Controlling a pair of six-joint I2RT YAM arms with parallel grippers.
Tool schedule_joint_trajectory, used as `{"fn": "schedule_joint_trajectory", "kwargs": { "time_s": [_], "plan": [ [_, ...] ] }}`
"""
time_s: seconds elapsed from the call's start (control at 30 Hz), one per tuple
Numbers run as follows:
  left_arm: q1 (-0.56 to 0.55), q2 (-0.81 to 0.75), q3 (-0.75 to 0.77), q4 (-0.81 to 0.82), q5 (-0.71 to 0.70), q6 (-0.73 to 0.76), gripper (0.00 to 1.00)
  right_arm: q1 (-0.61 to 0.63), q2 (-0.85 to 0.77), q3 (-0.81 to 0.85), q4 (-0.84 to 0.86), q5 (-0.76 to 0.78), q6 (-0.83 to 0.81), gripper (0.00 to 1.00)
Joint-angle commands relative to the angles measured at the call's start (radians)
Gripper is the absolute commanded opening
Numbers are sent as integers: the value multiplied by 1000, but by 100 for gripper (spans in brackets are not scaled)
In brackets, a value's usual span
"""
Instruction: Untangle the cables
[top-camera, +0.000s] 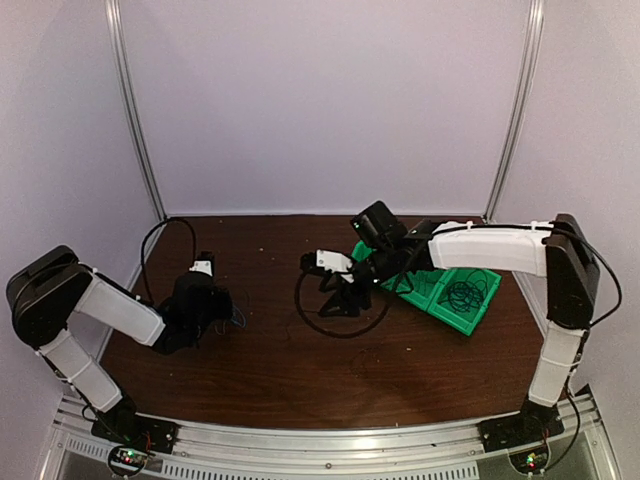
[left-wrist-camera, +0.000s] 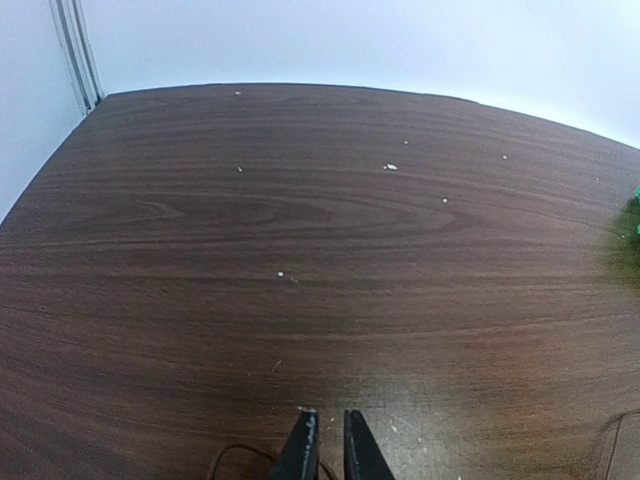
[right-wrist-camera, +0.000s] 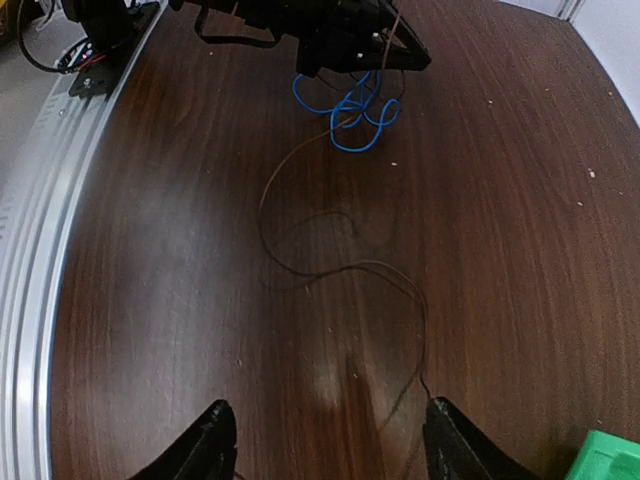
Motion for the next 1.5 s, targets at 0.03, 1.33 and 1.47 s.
{"fn": "schedule_joint_trajectory", "kwargs": {
  "time_s": [0.03,1.33,1.47],
  "plan": [
    [7,-43,-25,24,33,-2,10,102,180,108,172,-17,100,68],
    [7,144,-77,89,89,-17,13,-34,-81,744,-252,-226,60,0],
    [7,135,-71,74,91,-24,14,-108,-93,730,-203,-174,81,0]
  ]
}}
